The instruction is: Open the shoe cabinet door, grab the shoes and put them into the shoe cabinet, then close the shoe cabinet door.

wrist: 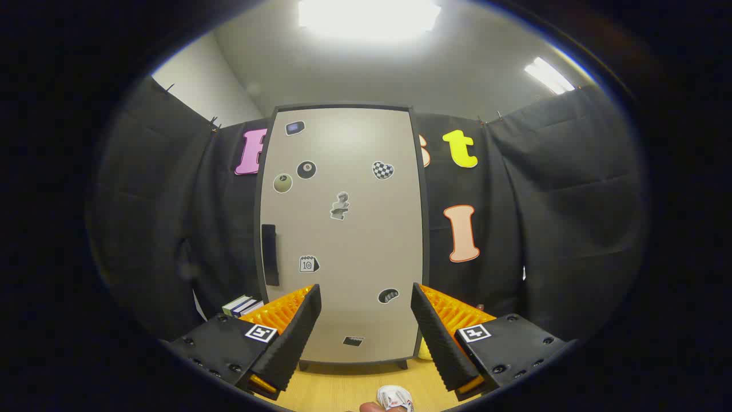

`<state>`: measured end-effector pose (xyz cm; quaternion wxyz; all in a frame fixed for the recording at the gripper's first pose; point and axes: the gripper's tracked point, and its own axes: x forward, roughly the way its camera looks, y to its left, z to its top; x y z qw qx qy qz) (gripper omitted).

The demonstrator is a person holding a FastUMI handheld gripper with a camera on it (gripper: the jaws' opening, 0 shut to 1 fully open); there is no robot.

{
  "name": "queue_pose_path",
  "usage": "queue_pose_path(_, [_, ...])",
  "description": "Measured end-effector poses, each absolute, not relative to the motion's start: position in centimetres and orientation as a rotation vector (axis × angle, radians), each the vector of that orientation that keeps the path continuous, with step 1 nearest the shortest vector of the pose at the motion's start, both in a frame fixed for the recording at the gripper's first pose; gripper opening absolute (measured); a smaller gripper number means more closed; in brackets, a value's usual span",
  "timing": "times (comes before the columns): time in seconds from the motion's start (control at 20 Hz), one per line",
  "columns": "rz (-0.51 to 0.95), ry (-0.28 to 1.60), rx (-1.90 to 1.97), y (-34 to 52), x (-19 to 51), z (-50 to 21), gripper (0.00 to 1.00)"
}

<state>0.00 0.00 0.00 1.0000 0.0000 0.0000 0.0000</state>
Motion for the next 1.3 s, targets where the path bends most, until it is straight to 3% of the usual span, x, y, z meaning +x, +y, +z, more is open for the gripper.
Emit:
queue_pose_path(0.9, [0.065,-0.013,-0.072,2.5,-2.4,1.9,0.99])
queue_pose_path(1.3, [0.105,-0.029,-0.085,5.6,0.2,3.4,0.99])
